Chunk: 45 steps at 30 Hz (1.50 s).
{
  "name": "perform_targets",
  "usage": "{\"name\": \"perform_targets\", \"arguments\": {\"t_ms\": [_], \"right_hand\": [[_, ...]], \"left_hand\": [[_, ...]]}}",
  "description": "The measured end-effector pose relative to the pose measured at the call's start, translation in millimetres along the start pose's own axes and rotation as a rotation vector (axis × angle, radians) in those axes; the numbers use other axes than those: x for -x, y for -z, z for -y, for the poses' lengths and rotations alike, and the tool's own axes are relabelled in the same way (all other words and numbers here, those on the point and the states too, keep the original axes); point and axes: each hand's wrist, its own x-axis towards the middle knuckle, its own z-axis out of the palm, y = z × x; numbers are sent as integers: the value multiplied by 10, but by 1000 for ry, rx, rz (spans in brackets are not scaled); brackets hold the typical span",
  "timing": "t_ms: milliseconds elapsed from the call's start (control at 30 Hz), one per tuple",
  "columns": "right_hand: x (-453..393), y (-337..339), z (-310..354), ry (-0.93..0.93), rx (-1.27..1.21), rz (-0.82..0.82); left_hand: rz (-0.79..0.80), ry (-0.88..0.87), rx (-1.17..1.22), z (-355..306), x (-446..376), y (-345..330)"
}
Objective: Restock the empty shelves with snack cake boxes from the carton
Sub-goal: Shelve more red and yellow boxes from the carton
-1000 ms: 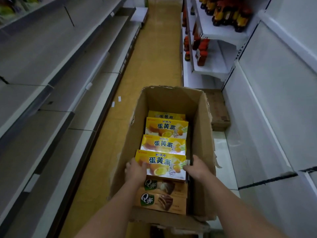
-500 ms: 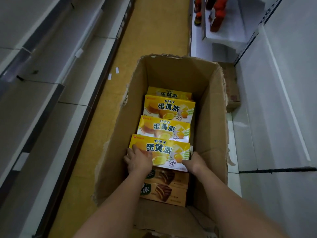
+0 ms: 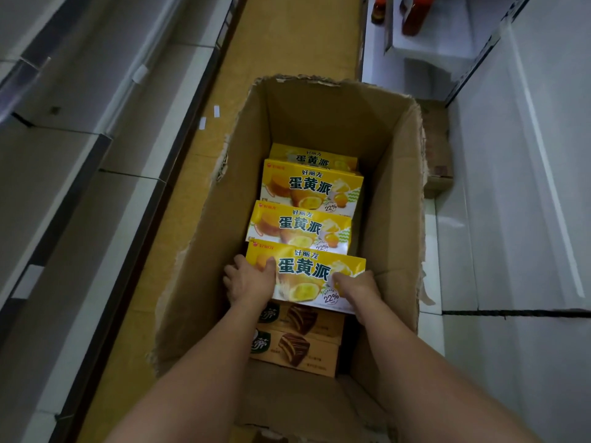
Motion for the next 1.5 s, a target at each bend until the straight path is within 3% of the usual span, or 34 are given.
{"name": "perform_targets", "arguments": {"t_ms": [300, 467, 667, 800, 1100, 1233, 1367, 1500], "right_hand": [[459, 378, 541, 173, -179, -245], [850, 652, 973, 341, -150, -228], [1257, 903, 1119, 484, -221, -273], [1550, 836, 1208, 567, -246, -178], [2498, 224, 1577, 798, -184, 98], [3064, -236, 1582, 865, -136, 332], [3690, -645, 1472, 927, 93, 600], [4261, -1105, 1294, 988, 228, 769]], "left_hand": [[0, -4, 378, -137, 285, 285], [-24, 37, 538, -237, 484, 562], [-113, -99, 655, -348, 793, 1096], [-163, -109, 803, -307, 995, 1509], [-473, -59, 1032, 372, 1375, 2404], [-637, -26, 1065, 961, 1599, 2845], [-774, -15, 1092, 1666, 1896, 3178], [-879, -15, 1169, 2377, 2213, 3427]]}}
